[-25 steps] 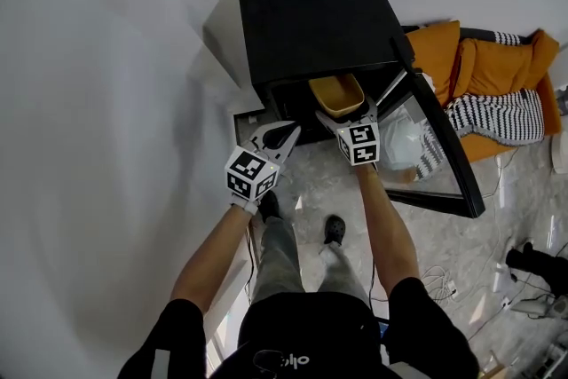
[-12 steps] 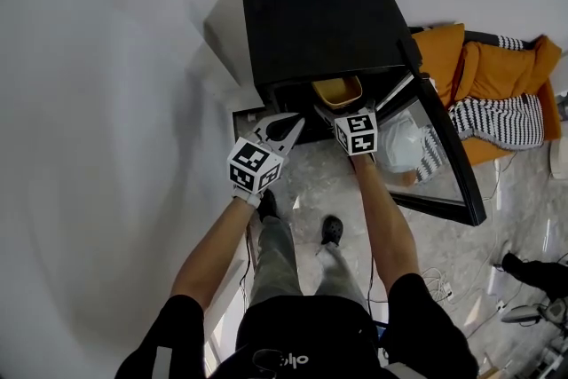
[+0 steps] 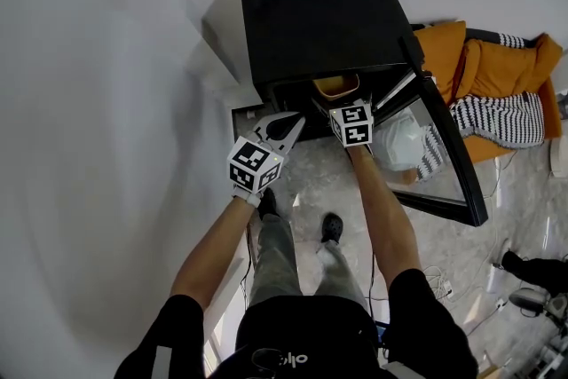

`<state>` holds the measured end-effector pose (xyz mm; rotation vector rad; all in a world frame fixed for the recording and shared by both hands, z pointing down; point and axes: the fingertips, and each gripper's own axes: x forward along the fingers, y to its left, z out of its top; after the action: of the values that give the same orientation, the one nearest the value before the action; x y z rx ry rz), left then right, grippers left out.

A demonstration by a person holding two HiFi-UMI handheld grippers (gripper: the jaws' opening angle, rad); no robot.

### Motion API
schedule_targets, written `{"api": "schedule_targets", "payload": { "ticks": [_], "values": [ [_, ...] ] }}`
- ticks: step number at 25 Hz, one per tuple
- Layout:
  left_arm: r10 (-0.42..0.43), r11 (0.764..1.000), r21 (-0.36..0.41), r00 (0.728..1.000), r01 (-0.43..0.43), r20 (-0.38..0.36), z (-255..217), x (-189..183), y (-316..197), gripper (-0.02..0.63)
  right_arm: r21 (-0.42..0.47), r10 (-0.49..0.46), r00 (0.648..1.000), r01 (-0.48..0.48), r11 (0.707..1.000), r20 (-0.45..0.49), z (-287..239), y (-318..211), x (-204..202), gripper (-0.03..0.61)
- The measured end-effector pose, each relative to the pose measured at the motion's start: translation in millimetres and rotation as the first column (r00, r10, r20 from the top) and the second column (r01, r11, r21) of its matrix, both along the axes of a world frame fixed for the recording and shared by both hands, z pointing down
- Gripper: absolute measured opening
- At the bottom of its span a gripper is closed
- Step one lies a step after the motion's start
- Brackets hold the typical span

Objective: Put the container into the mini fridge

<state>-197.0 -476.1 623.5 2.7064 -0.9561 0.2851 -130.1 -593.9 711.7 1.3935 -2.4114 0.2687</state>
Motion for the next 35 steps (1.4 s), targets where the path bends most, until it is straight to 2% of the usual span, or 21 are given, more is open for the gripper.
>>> {"api": "schedule_targets", "payload": {
  "ticks": [7, 18, 25, 35],
  "values": [
    [-0.007, 1.0, -0.003, 1.0, 0.007, 0.0, 1.8, -4.6, 3.6, 0.008, -0.03, 0.019, 1.0, -0.019, 0.999, 0.003, 9.1, -2.9, 0.1, 0.555],
    [-0.008, 1.0, -0.006, 1.0, 0.008, 0.0, 3.9, -8.8, 9.3, 0.008, -0.05, 0.016, 0.998, -0.018, 0.999, -0.053, 13.6, -6.8, -3.6, 0.558],
    [-0.027, 1.0, -0.01, 1.0, 0.027, -0.002, 2.3, -15.0, 10.7, 0.008, -0.066, 0.023, 0.999, -0.025, 0.997, -0.03, 10.8, -0.3, 1.9, 0.561],
    [-0.053, 0.999, -0.008, 0.998, 0.053, -0.018, -13.2, -6.9, 21.0, 0.008, -0.097, -0.005, 0.999, 0.001, 0.995, -0.042, 5.7, 61.1, 19.4, 0.56]
  ]
}}
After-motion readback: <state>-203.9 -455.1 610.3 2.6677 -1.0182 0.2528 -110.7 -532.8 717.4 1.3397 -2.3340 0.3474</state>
